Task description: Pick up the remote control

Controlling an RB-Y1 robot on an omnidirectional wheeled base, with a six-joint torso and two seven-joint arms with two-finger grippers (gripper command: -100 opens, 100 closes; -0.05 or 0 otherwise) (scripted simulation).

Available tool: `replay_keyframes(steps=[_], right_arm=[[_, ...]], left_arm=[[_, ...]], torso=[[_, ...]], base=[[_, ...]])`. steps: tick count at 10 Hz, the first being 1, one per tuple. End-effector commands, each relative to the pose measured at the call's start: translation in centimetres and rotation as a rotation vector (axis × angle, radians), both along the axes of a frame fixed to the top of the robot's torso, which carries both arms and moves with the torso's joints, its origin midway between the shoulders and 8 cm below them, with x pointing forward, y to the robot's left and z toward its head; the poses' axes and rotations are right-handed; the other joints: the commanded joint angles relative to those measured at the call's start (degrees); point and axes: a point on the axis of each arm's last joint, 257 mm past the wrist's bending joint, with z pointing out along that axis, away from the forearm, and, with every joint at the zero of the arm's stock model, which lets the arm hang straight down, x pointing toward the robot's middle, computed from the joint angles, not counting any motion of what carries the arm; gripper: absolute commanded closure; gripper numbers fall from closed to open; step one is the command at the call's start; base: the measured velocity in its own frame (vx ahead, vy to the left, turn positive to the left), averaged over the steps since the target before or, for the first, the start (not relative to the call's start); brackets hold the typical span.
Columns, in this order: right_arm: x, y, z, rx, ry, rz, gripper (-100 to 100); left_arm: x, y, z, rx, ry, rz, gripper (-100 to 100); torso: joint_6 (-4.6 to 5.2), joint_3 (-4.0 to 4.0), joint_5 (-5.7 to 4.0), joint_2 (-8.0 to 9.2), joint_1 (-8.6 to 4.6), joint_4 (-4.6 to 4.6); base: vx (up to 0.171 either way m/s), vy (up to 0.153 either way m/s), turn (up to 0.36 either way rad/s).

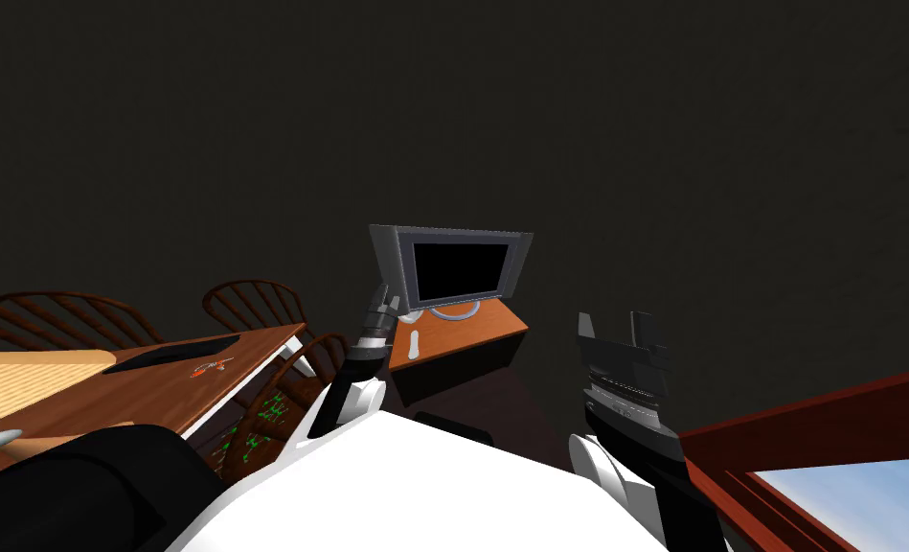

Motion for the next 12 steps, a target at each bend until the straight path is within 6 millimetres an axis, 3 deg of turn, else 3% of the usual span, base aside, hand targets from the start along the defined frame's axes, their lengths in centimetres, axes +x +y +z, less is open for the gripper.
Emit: replay_keyframes(steps=[1,6,12], right_arm=[[0.0,0.0,0.0,0.000,0.000,0.000,0],[0.0,0.0,0.0,0.000,0.000,0.000,0],[0.0,0.0,0.0,0.000,0.000,0.000,0]], left_arm=[[0.4,-0.5,-0.2,0.034,0.011,-0.014,-100],[3.0,-2.6,-2.3,0.184,0.078,-0.055,-100],[8.3,-4.6,-8.1,0.385,0.238,-0.076,-100]], torso=[[0.00,0.00,0.00,0.00,0.00,0.00],[0.02,0.09,0.05,0.16,0.24,0.04],[0.01,0.12,0.09,0.21,0.36,0.05]], base=[[-0.010,0.013,-0.036],[-0.041,0.049,-0.100],[-0.067,0.088,-0.169]])
